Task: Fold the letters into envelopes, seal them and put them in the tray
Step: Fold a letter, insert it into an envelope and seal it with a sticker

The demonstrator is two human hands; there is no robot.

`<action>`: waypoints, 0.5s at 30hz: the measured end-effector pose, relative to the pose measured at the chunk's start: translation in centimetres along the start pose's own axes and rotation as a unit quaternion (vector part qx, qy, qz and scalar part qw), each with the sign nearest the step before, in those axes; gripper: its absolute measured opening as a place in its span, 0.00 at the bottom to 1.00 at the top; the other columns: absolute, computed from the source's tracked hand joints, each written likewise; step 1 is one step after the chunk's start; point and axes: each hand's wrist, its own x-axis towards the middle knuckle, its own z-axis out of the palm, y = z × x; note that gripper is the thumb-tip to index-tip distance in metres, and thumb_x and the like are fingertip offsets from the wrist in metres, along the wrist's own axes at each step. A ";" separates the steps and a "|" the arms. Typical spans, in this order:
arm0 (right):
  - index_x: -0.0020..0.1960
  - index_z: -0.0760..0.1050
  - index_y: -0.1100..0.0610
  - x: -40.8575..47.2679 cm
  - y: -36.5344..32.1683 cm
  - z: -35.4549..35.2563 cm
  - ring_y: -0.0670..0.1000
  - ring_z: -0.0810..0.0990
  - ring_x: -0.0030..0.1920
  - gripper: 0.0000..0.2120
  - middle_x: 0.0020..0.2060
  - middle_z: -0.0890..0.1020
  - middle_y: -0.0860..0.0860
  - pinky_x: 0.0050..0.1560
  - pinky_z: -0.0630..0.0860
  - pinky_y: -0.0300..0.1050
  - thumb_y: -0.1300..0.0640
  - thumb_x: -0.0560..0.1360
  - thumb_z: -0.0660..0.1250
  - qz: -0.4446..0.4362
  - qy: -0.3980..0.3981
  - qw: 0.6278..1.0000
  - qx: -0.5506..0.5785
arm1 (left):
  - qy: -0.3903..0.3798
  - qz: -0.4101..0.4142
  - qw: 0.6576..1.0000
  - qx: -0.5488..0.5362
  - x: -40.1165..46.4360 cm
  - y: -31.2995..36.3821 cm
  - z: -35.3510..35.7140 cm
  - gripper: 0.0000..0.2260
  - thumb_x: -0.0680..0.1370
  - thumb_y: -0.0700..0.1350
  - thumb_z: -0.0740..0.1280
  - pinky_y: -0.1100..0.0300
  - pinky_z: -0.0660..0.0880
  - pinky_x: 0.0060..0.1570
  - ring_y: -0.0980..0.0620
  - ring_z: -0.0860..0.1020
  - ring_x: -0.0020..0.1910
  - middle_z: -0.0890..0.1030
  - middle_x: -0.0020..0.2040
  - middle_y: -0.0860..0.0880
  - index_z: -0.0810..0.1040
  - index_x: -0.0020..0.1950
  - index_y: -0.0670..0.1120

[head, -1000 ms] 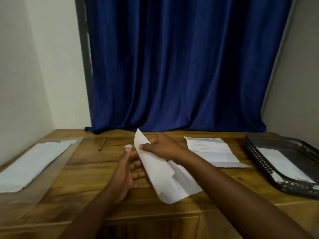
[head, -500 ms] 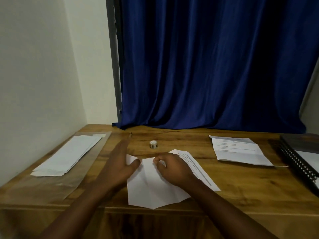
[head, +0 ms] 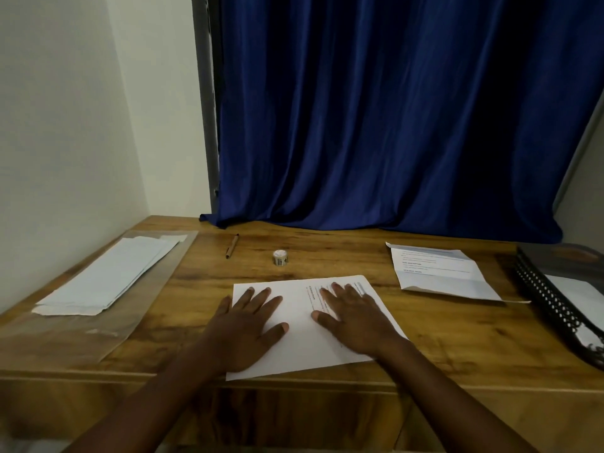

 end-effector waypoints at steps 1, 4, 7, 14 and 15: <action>0.83 0.44 0.43 -0.3 0.8 -0.1 0.52 0.42 0.83 0.37 0.83 0.45 0.47 0.80 0.42 0.58 0.28 0.79 0.43 0.016 0.003 1.000 -0.002 | -0.001 0.000 1.000 0.001 -0.1 0.0 0.0 0.39 0.73 0.73 0.35 0.41 0.41 0.79 0.50 0.41 0.82 0.43 0.84 0.55 0.43 0.83 0.60; 0.84 0.43 0.45 -1.0 3.2 -0.3 0.52 0.43 0.83 0.38 0.83 0.46 0.48 0.81 0.44 0.57 0.28 0.80 0.42 0.068 0.014 0.998 0.001 | 0.004 0.002 1.000 0.002 -0.2 0.0 0.0 0.41 0.71 0.74 0.33 0.41 0.41 0.80 0.50 0.41 0.82 0.43 0.84 0.55 0.43 0.83 0.60; 0.84 0.45 0.48 -1.6 4.6 0.1 0.52 0.46 0.83 0.40 0.83 0.48 0.49 0.81 0.46 0.57 0.28 0.79 0.44 0.111 0.036 0.993 0.010 | 0.004 0.006 1.000 -0.002 -0.1 -0.1 0.1 0.45 0.68 0.76 0.31 0.41 0.42 0.80 0.50 0.41 0.82 0.43 0.83 0.55 0.43 0.83 0.60; 0.81 0.60 0.54 -4.7 5.8 0.4 0.54 0.55 0.82 0.46 0.82 0.59 0.53 0.80 0.52 0.59 0.24 0.75 0.42 0.188 0.101 0.976 0.036 | 0.001 0.004 1.000 -0.027 -0.2 -0.3 -0.2 0.45 0.68 0.76 0.34 0.42 0.40 0.79 0.52 0.41 0.82 0.44 0.84 0.56 0.46 0.83 0.60; 0.80 0.61 0.53 -5.1 5.9 0.4 0.55 0.55 0.82 0.46 0.81 0.60 0.53 0.80 0.53 0.59 0.24 0.75 0.41 0.184 0.100 0.977 0.035 | -0.004 0.005 1.000 -0.029 -0.2 -0.2 -0.3 0.45 0.68 0.76 0.34 0.42 0.39 0.79 0.52 0.41 0.82 0.44 0.84 0.56 0.46 0.83 0.60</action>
